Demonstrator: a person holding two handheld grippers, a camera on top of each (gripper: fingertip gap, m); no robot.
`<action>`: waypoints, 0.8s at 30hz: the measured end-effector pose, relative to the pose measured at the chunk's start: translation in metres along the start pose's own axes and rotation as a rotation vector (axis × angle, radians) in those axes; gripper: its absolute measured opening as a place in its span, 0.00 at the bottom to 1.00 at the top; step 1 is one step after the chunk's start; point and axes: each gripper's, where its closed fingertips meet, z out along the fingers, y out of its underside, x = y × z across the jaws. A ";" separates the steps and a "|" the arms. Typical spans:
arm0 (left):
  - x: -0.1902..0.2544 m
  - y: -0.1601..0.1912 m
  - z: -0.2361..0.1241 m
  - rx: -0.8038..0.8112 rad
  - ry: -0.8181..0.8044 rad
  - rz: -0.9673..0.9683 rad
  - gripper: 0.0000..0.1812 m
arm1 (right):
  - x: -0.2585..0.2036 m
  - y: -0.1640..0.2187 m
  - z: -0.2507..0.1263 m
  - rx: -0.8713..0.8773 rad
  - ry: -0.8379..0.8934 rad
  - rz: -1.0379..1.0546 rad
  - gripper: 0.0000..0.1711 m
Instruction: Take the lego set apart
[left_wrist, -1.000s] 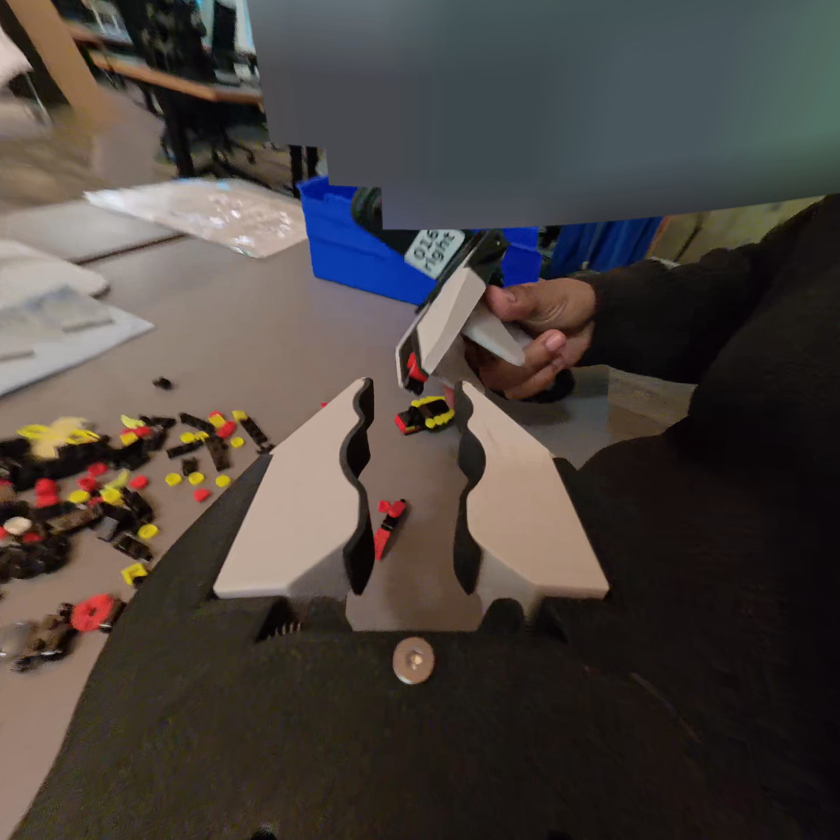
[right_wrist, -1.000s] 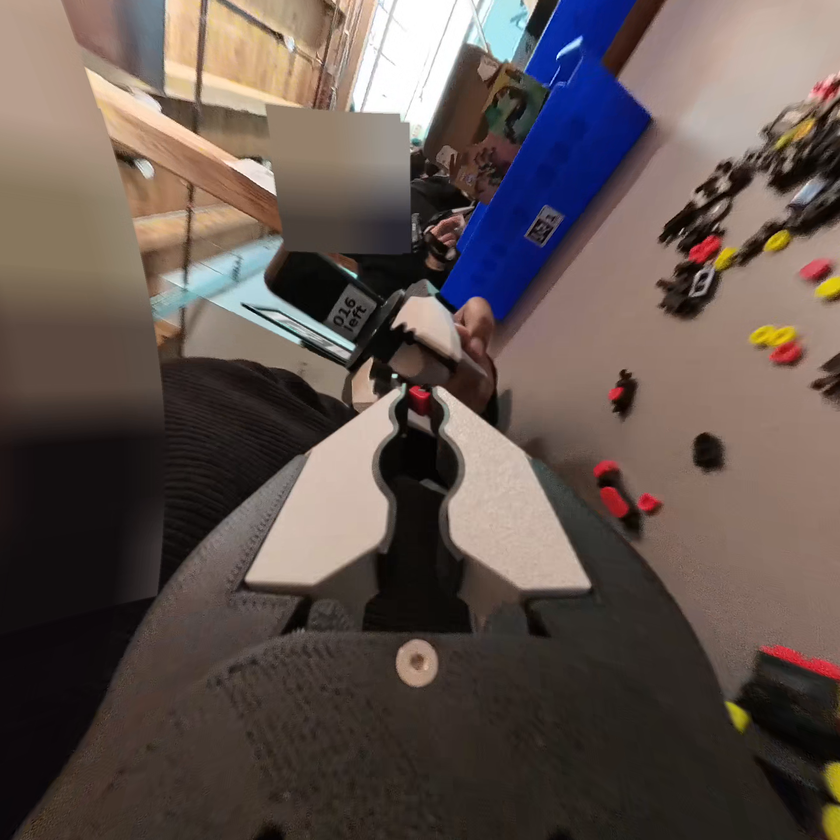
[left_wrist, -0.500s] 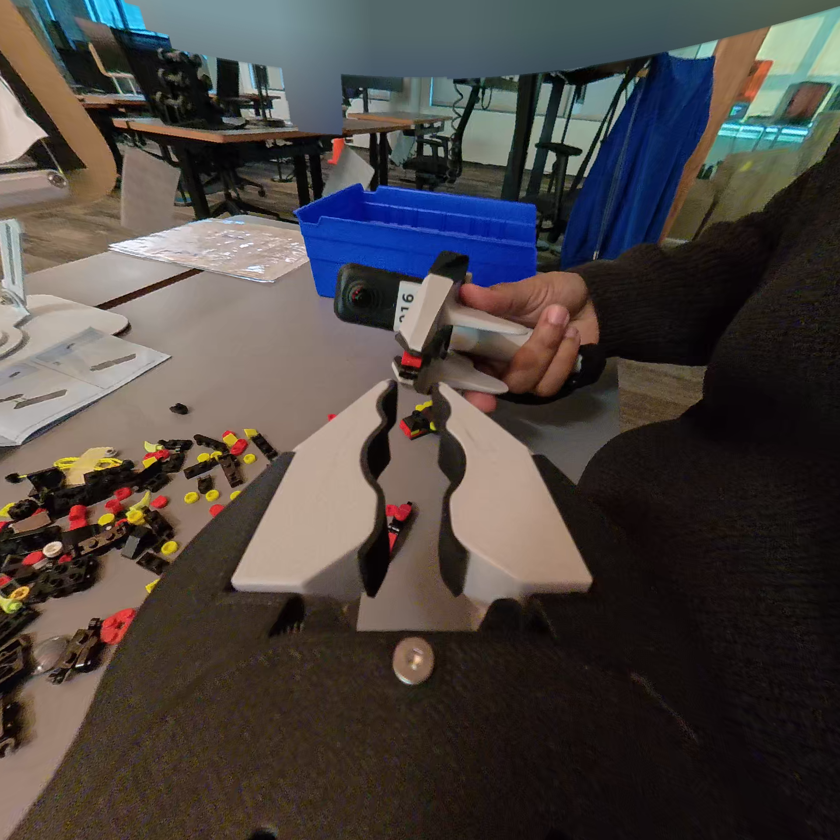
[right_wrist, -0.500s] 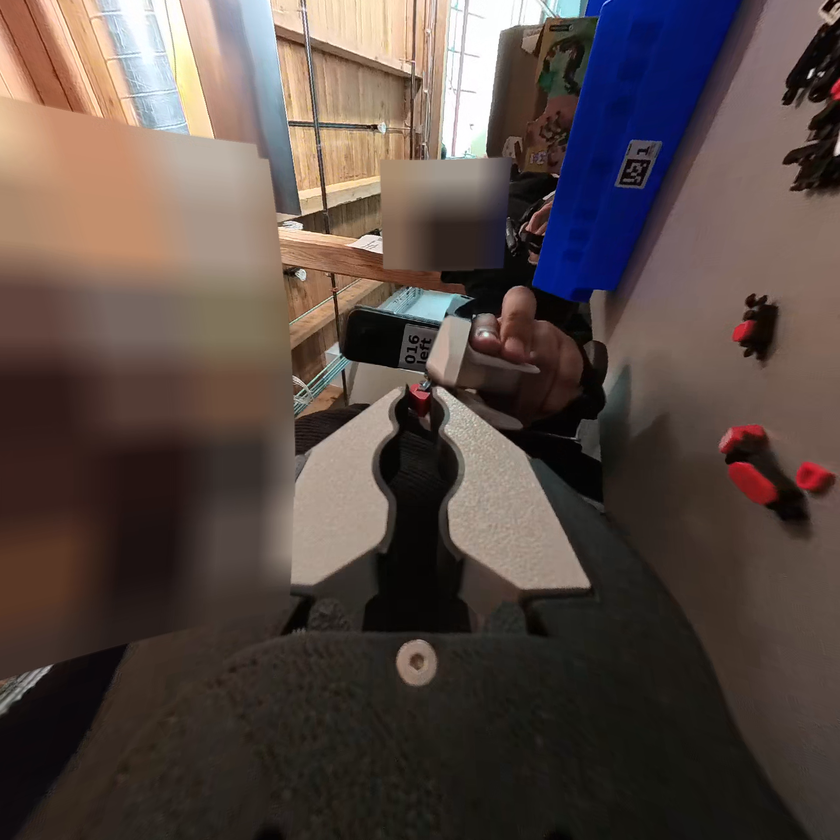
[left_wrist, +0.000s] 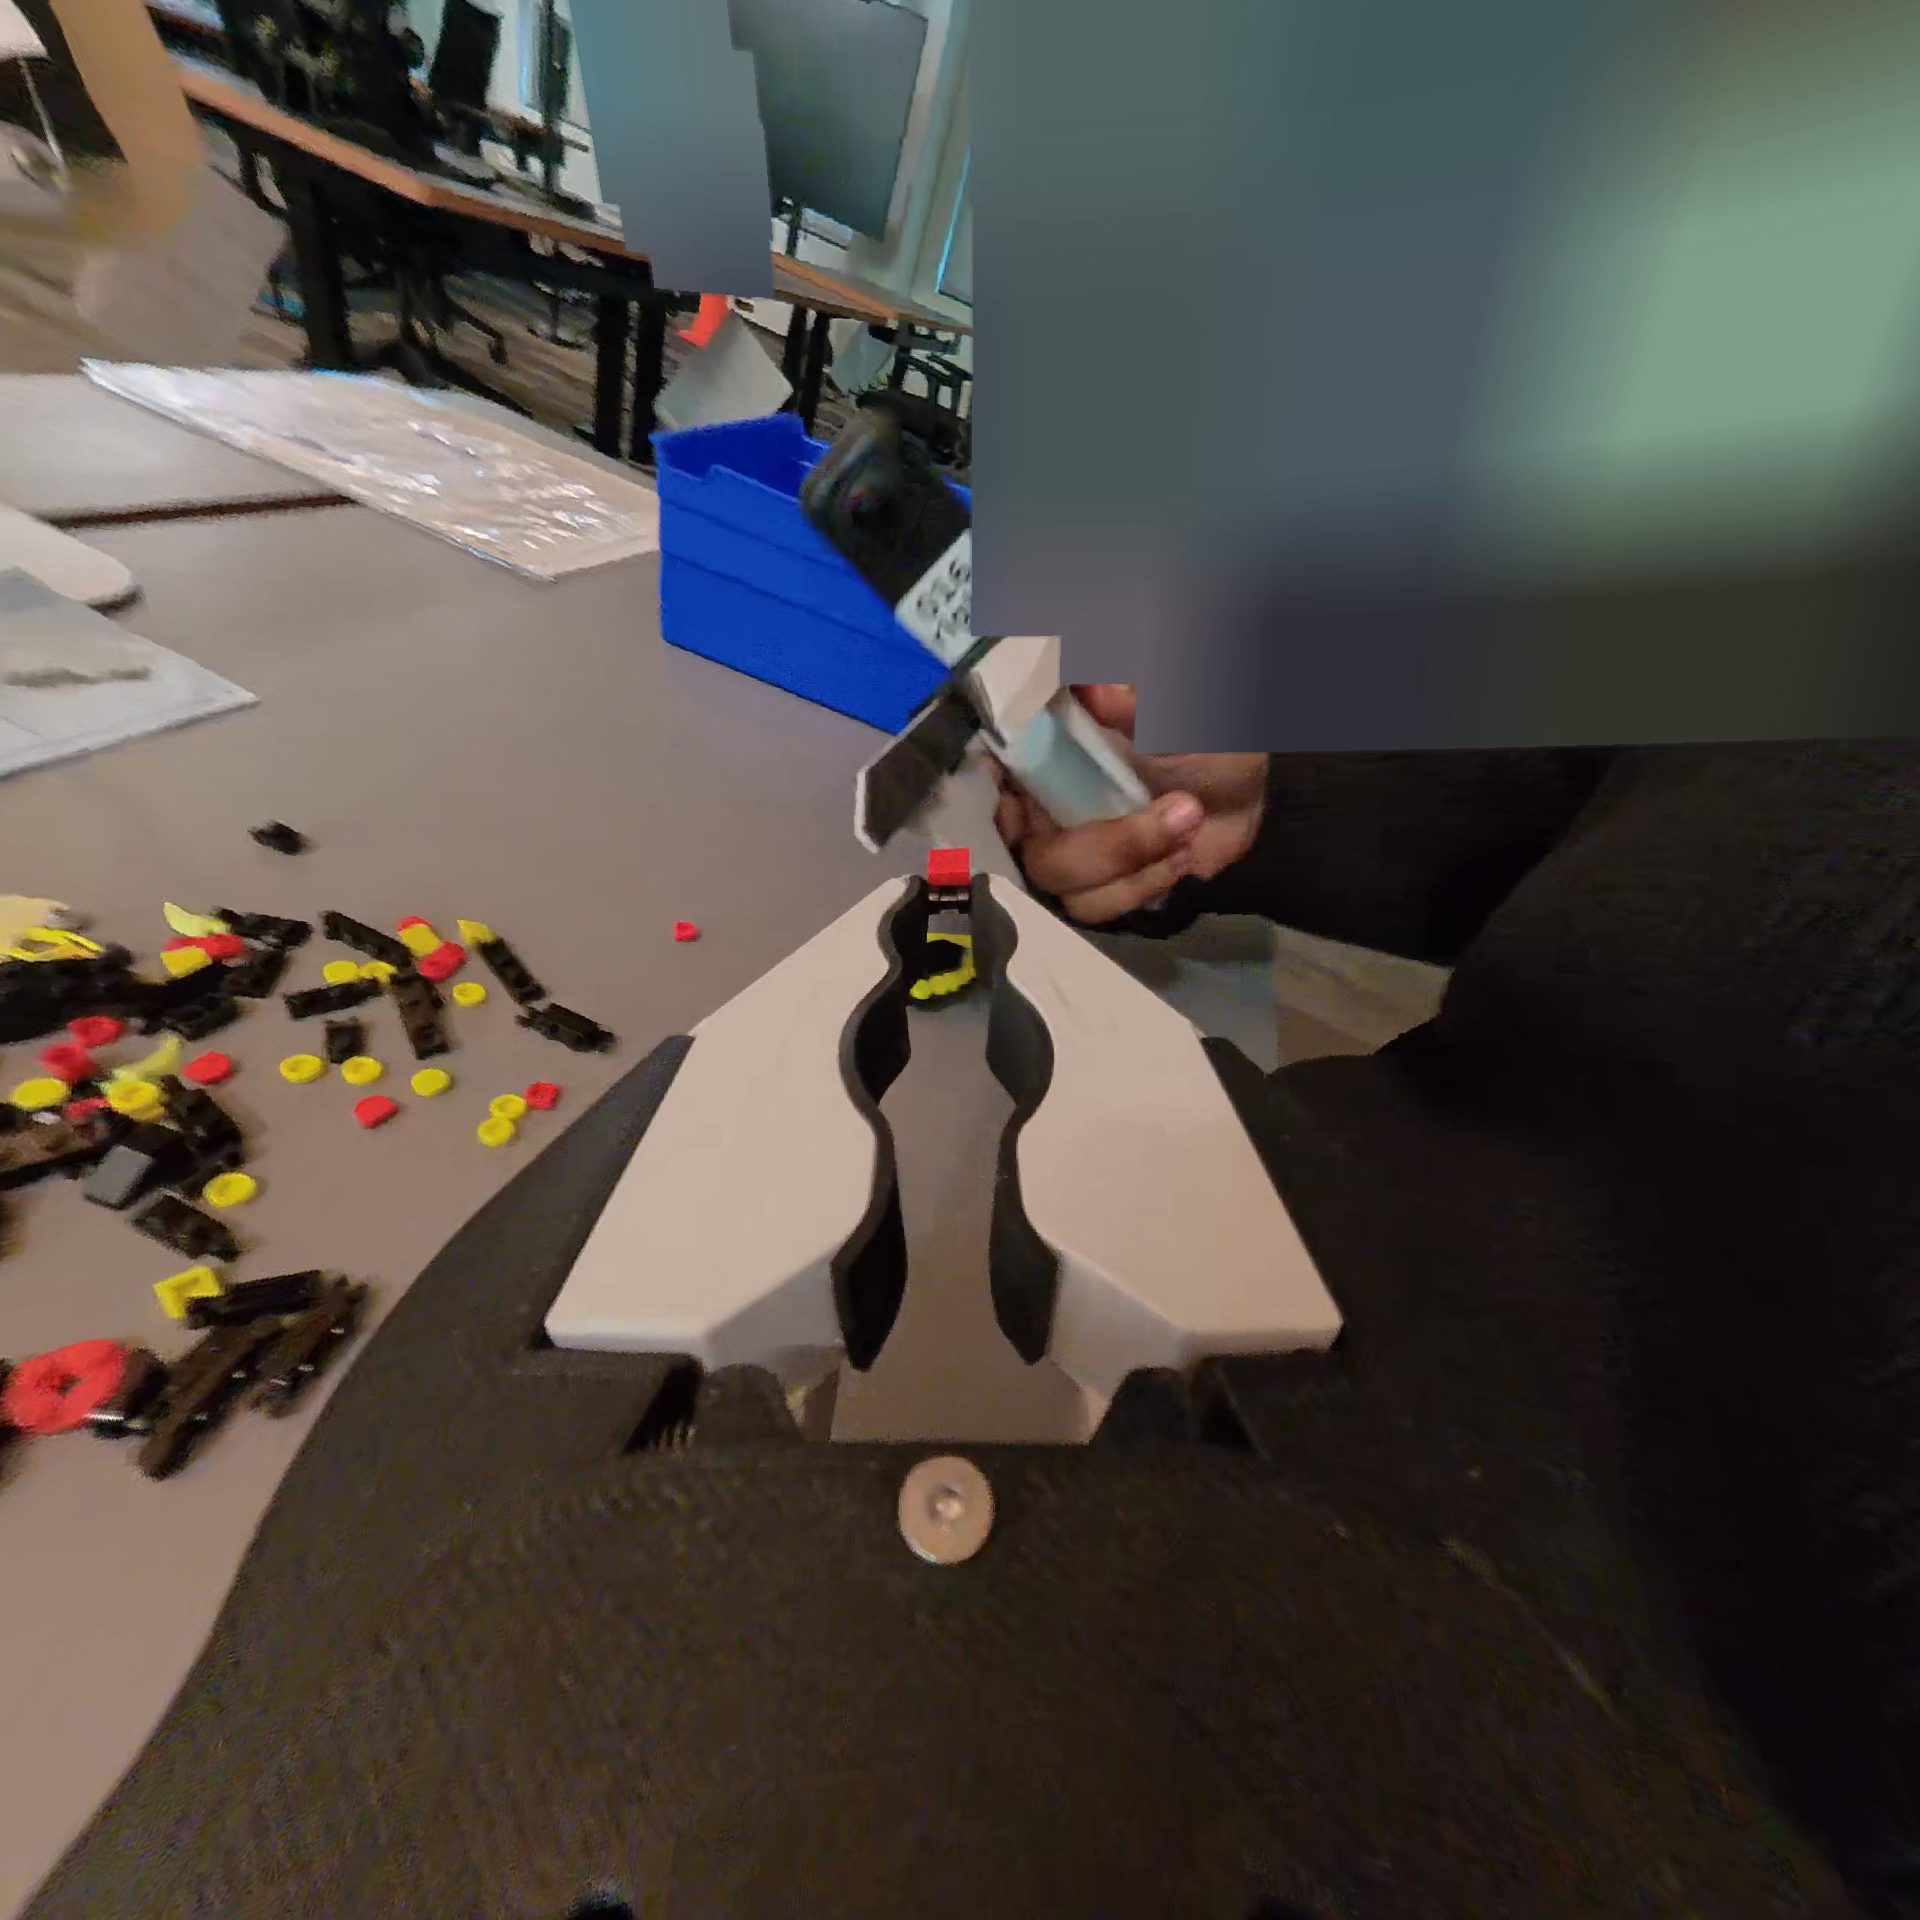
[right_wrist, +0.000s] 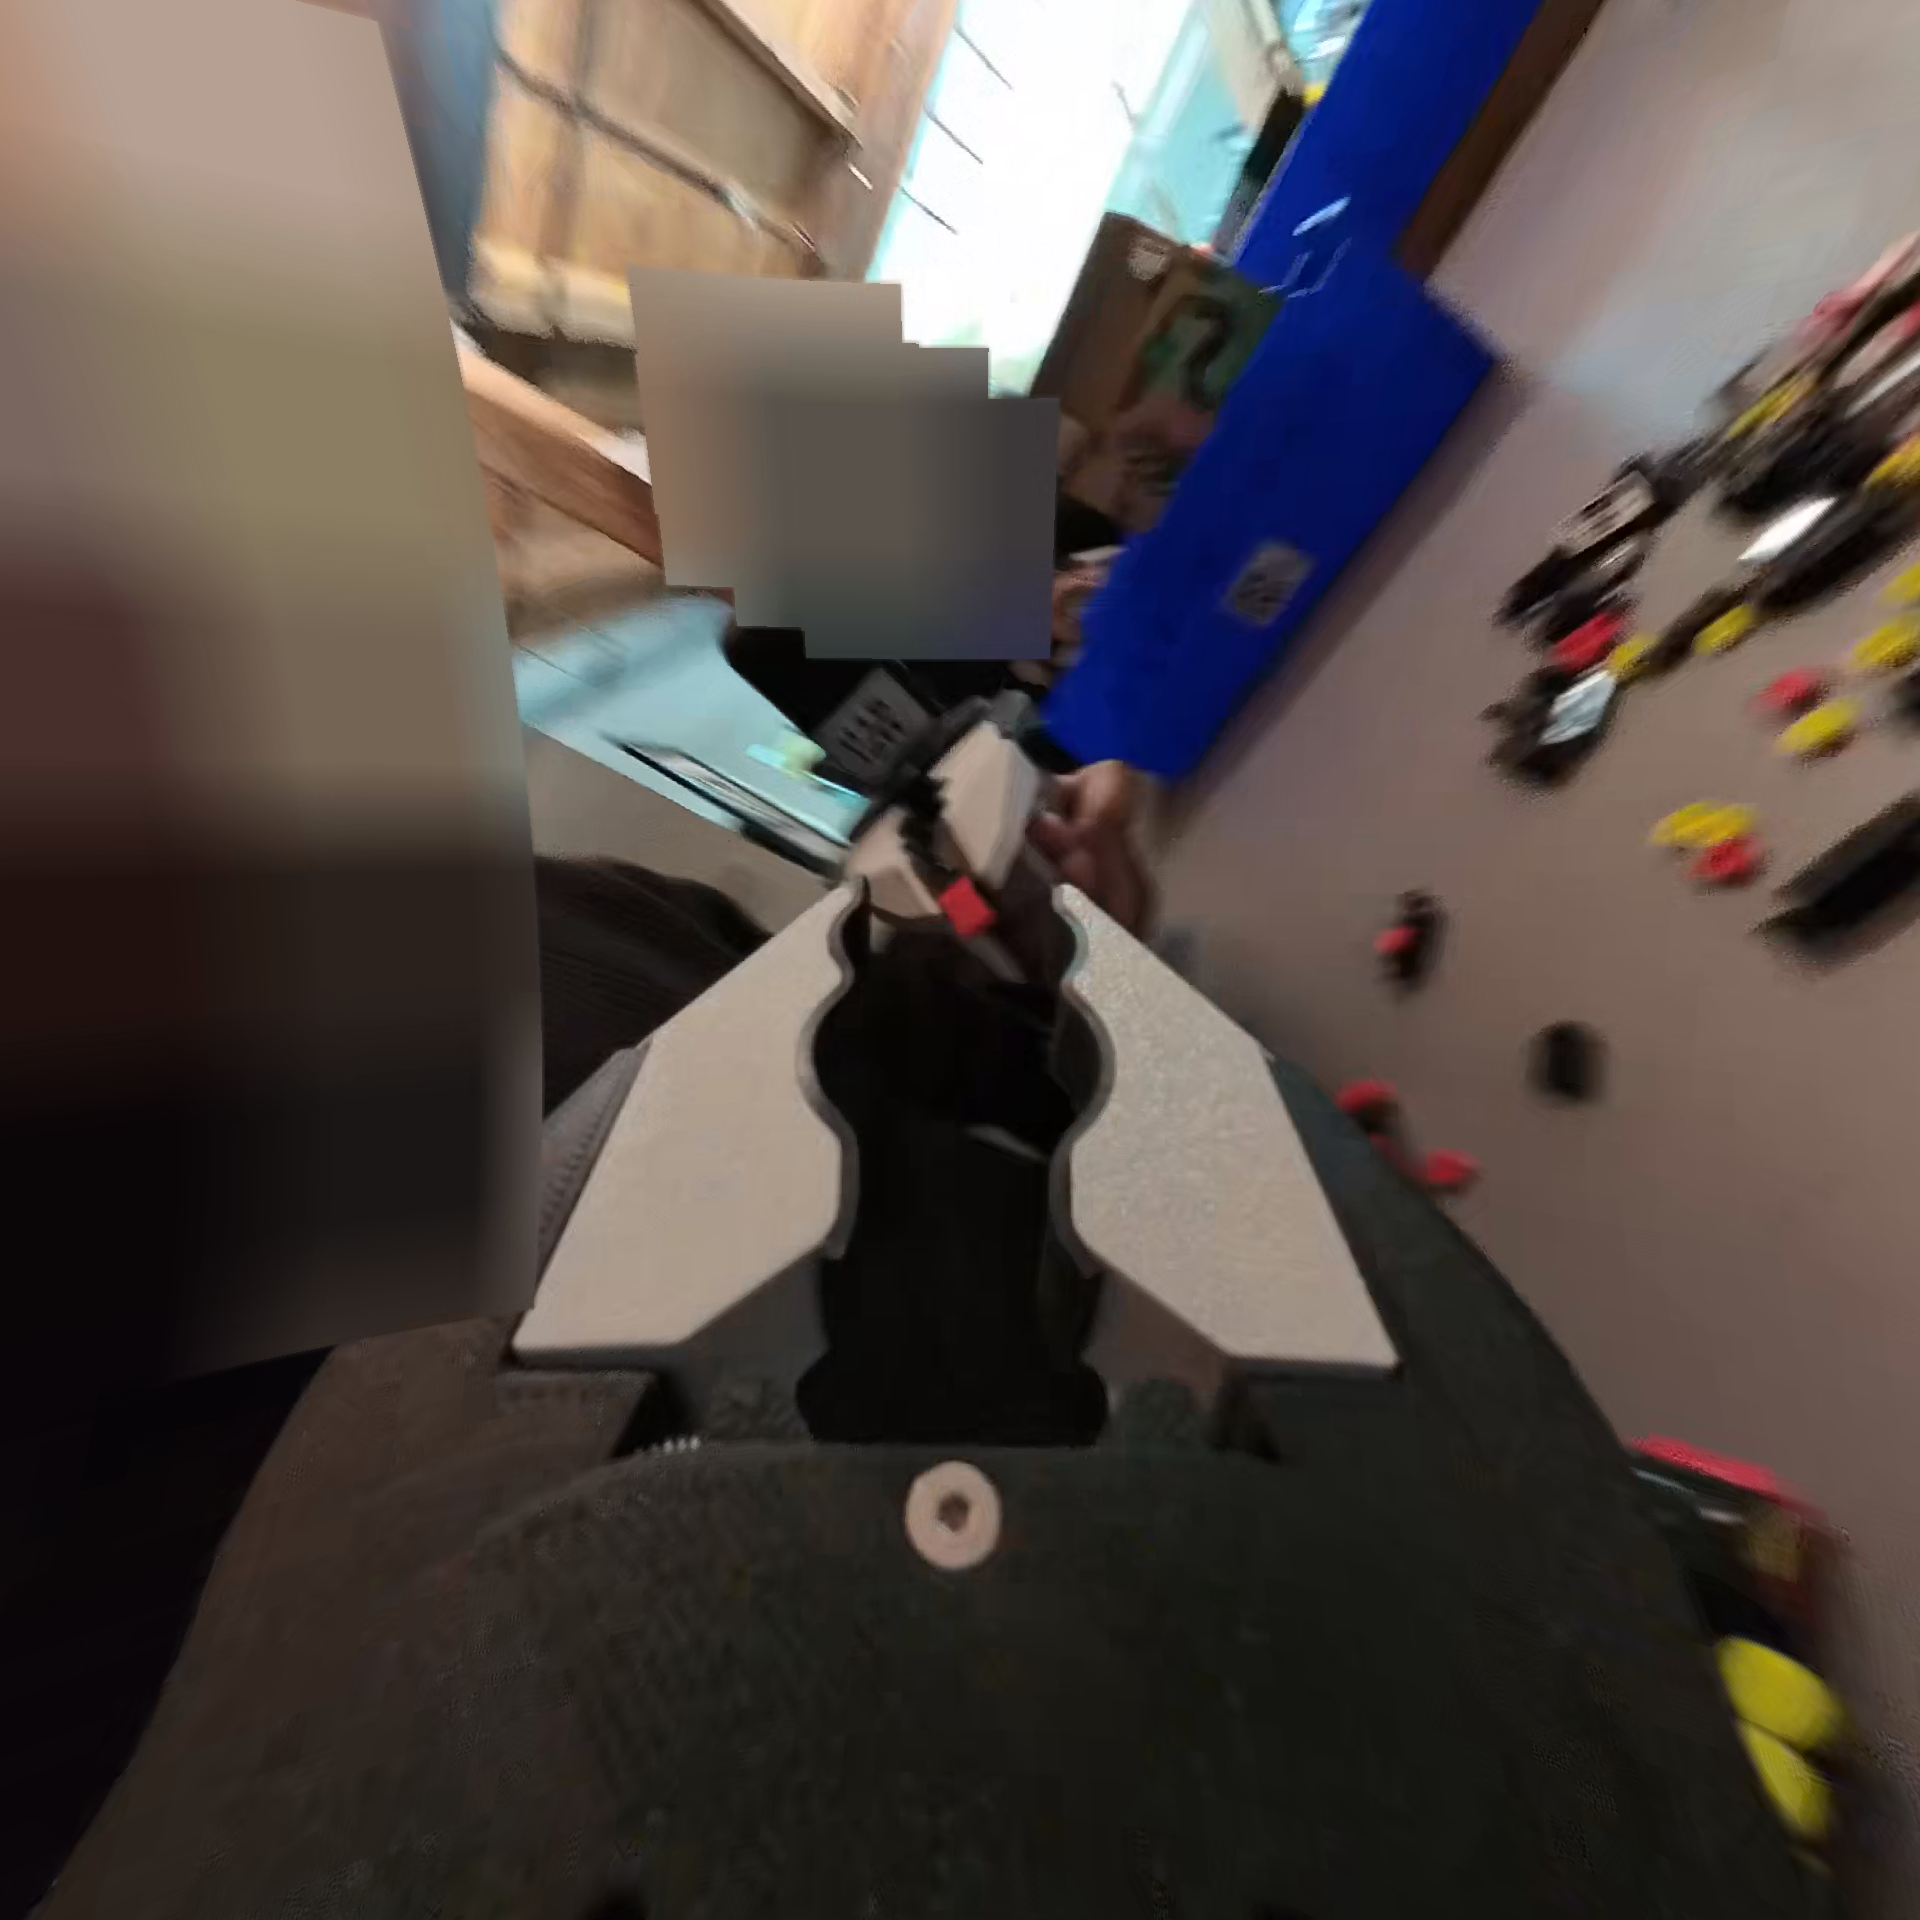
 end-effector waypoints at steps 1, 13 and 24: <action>0.001 0.001 0.000 -0.006 0.026 -0.051 0.03 | 0.004 0.002 -0.001 -0.034 0.087 -0.142 0.19; 0.007 0.010 0.004 -0.045 0.214 -0.499 0.03 | -0.002 0.027 0.014 -0.204 0.209 -0.502 0.05; 0.009 0.016 0.006 -0.106 0.119 -0.296 0.05 | -0.004 0.021 0.012 -0.101 0.080 -0.162 0.03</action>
